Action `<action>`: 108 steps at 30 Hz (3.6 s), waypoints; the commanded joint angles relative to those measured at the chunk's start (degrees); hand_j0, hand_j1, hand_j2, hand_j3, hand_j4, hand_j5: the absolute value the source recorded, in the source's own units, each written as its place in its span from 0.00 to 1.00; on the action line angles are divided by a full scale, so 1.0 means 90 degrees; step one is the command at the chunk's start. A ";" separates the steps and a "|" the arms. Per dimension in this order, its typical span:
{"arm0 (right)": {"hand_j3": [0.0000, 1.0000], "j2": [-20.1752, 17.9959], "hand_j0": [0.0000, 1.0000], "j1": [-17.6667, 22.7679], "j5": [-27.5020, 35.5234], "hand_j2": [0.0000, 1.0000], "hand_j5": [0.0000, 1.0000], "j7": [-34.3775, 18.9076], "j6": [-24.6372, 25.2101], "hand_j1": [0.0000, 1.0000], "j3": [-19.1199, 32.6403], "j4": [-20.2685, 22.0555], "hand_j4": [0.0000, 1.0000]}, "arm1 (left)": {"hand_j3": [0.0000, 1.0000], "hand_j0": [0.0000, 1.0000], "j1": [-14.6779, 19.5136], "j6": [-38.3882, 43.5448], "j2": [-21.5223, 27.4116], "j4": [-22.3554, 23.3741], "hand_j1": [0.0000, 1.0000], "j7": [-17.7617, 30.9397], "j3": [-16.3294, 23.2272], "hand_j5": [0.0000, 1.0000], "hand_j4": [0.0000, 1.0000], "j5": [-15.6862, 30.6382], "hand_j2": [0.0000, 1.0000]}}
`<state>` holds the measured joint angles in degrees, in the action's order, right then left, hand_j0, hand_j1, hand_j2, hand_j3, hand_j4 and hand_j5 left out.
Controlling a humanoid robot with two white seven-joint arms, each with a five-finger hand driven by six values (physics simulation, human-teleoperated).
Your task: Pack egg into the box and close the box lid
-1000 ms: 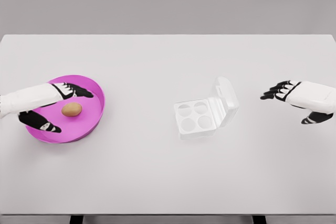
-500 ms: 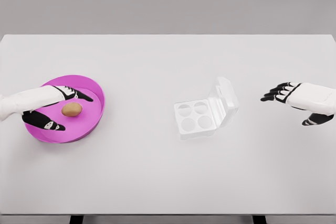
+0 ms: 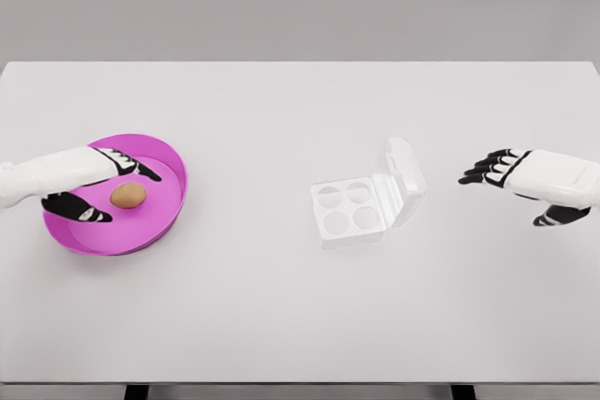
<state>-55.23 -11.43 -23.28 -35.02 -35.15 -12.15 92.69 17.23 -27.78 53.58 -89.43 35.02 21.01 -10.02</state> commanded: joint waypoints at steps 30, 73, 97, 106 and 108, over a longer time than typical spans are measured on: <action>1.00 -0.0202 1.00 0.0215 0.0048 1.00 1.00 0.0002 0.0016 1.00 0.0012 0.0043 1.00 | 0.80 0.80 0.0059 0.0948 -0.0435 0.0054 0.80 -0.0002 0.0146 0.80 0.80 -0.0752 0.80; 1.00 -0.0290 1.00 0.0264 0.0038 1.00 1.00 0.0002 0.0016 1.00 0.0012 0.0053 1.00 | 0.73 0.73 0.0078 0.1153 -0.0543 0.0083 0.73 -0.0002 0.0321 0.73 0.73 -0.0849 0.73; 1.00 -0.0290 1.00 0.0254 0.0038 1.00 1.00 0.0002 0.0016 1.00 0.0012 0.0043 1.00 | 0.57 0.57 0.0059 0.1290 -0.0543 0.0074 0.57 -0.0002 0.0322 0.57 0.57 -0.0840 0.57; 1.00 -0.0290 1.00 0.0264 0.0048 1.00 1.00 0.0002 0.0016 1.00 0.0022 0.0043 1.00 | 0.47 0.47 0.0078 0.1280 -0.0543 0.0064 0.47 -0.0002 0.0312 0.47 0.47 -0.0830 0.47; 1.00 -0.0290 1.00 0.0273 0.0038 1.00 1.00 0.0002 0.0016 1.00 0.0012 0.0053 1.00 | 0.46 0.46 0.0078 0.1290 -0.0543 0.0064 0.46 -0.0002 0.0312 0.46 0.46 -0.0820 0.46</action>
<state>-57.75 -8.96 -23.21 -35.02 -35.15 -12.04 93.10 17.93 -16.29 48.63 -88.82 35.02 23.85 -17.66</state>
